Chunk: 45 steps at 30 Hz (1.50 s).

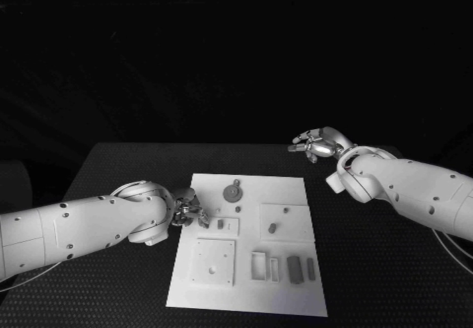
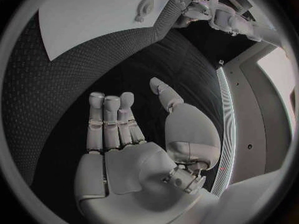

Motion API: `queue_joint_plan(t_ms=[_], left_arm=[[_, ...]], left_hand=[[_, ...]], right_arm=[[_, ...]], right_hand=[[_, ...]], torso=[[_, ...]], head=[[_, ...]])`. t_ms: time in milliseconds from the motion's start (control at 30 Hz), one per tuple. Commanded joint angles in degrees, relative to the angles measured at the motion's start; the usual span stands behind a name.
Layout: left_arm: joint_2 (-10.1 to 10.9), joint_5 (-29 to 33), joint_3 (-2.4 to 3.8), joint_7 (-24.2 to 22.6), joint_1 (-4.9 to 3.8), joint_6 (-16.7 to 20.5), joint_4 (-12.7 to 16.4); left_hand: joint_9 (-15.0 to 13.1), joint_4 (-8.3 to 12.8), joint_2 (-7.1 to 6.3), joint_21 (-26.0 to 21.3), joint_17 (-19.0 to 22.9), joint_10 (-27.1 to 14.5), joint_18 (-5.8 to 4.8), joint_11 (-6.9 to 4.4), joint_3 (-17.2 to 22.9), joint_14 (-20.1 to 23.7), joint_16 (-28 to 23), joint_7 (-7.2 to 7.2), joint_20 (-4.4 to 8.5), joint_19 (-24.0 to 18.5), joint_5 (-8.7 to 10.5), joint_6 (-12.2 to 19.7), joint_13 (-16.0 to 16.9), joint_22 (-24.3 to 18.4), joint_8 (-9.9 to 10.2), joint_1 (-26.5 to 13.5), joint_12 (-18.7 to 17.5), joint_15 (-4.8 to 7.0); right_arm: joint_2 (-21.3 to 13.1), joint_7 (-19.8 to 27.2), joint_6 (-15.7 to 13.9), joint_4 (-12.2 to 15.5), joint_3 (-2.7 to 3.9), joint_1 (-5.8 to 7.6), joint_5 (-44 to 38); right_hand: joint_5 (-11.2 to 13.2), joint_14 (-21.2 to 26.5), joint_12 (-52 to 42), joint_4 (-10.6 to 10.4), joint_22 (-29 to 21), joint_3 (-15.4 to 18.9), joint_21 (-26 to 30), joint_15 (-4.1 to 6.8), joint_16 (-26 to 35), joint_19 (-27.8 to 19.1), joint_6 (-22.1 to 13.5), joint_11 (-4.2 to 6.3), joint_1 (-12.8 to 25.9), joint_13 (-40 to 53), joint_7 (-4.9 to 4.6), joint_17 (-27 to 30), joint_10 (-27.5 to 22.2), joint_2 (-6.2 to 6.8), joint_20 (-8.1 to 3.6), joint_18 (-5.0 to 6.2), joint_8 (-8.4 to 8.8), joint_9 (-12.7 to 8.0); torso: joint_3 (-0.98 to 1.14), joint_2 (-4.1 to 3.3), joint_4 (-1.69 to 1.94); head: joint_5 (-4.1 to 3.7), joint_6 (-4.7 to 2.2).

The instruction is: Assemble the parts on the task board

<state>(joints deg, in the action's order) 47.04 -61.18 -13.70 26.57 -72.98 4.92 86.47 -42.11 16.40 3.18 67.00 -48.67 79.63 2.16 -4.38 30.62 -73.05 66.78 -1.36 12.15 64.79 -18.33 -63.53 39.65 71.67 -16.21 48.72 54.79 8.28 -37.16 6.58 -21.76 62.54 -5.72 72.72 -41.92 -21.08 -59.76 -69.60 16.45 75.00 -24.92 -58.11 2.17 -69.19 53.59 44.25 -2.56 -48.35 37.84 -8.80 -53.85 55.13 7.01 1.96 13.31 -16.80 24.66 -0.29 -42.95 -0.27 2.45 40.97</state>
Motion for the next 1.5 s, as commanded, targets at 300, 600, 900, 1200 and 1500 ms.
queue_joint_plan(t_ms=[300, 600, 900, 1200, 1500], left_arm=[[-0.10, -1.30, -0.05, 0.25, 0.14, 0.12, 0.04], [0.03, -1.29, -0.04, -0.06, 0.15, 1.20, 0.74], [0.26, -1.29, -0.04, -0.34, 0.23, 2.57, 1.02], [0.42, -1.34, -0.04, -0.31, 0.32, 2.79, 1.14], [0.39, -1.66, -0.04, -0.38, 0.44, 2.95, 1.06]], left_hand=[[-6.45, 0.18, 1.82, 0.29, -0.10, 1.17, 5.94, -0.67, 0.25, -0.90, 0.37, 0.04, 0.78, 0.20, -0.44, -0.56, -0.13, 0.10, -1.71, 2.39, 0.37, 0.43], [-6.61, 0.29, 1.76, 0.39, -0.14, 1.21, 5.92, -0.76, 0.41, -0.96, 0.47, 0.12, 0.76, 0.19, -0.98, -0.71, -0.29, 0.16, -1.78, 2.62, 0.45, 0.34], [-6.72, 0.28, 1.71, 0.45, -0.15, 1.24, 5.91, -0.81, 0.46, -1.02, 0.54, 0.17, 0.75, 0.21, -1.26, -0.81, -0.40, 0.20, -1.83, 2.72, 0.50, 0.30], [-6.77, 0.29, 1.72, 0.49, -0.16, 1.25, 5.92, -0.83, 0.49, -1.06, 0.56, 0.19, 0.76, 0.23, -1.35, -0.83, -0.46, 0.22, -1.84, 2.79, 0.52, 0.29], [-6.81, 0.28, 1.72, 0.51, -0.16, 1.25, 5.92, -0.85, 0.50, -1.08, 0.57, 0.21, 0.76, 0.24, -1.39, -0.85, -0.50, 0.23, -1.85, 2.81, 0.53, 0.30]], right_arm=[[-0.04, 0.55, 0.61, 0.10, 0.03, -0.02, -0.02], [-0.01, 0.58, 0.60, -0.03, 0.03, -0.02, -0.02], [0.00, 0.58, 0.66, -0.06, 0.03, -0.02, 0.03], [-0.02, 0.58, 0.67, -0.04, 0.02, -0.02, 0.06], [0.00, 0.58, 0.66, -0.07, 0.02, -0.03, 0.06]], right_hand=[[-0.25, 0.35, -0.30, 0.05, 0.80, 0.17, 0.35, -0.03, -0.19, -0.09, 2.00, -1.43, 0.41, -0.12, -1.51, 0.09, -9.08, -0.11, 0.12, 1.69, -0.40, -0.09], [-0.25, 0.35, -0.33, 0.04, 0.80, 0.17, 0.35, -0.03, -0.20, -0.09, 2.01, -1.43, 0.44, -0.15, -1.51, 0.11, -9.08, -0.12, 0.13, 1.69, -0.42, -0.11], [-0.26, 0.35, -0.35, 0.03, 0.81, 0.18, 0.35, -0.03, -0.22, -0.08, 2.01, -1.43, 0.47, -0.18, -1.51, 0.13, -9.08, -0.13, 0.13, 1.69, -0.44, -0.13], [-0.27, 0.35, -0.37, 0.03, 0.81, 0.19, 0.35, -0.03, -0.23, -0.08, 2.01, -1.43, 0.50, -0.20, -1.51, 0.14, -9.08, -0.14, 0.13, 1.69, -0.46, -0.14], [-0.28, 0.36, -0.39, 0.03, 0.81, 0.20, 0.35, -0.03, -0.25, -0.08, 2.01, -1.43, 0.51, -0.23, -1.51, 0.16, -9.09, -0.15, 0.14, 1.69, -0.48, -0.17]], torso=[[-0.01, -0.02, -0.02], [-0.04, 0.00, 0.01], [-0.02, 0.01, 0.03], [-0.04, 0.02, 0.03], [-0.04, 0.01, 0.00]], head=[[-0.08, 0.00], [-0.15, -0.06], [-0.17, -0.09], [-0.19, -0.03], [-0.20, -0.02]])
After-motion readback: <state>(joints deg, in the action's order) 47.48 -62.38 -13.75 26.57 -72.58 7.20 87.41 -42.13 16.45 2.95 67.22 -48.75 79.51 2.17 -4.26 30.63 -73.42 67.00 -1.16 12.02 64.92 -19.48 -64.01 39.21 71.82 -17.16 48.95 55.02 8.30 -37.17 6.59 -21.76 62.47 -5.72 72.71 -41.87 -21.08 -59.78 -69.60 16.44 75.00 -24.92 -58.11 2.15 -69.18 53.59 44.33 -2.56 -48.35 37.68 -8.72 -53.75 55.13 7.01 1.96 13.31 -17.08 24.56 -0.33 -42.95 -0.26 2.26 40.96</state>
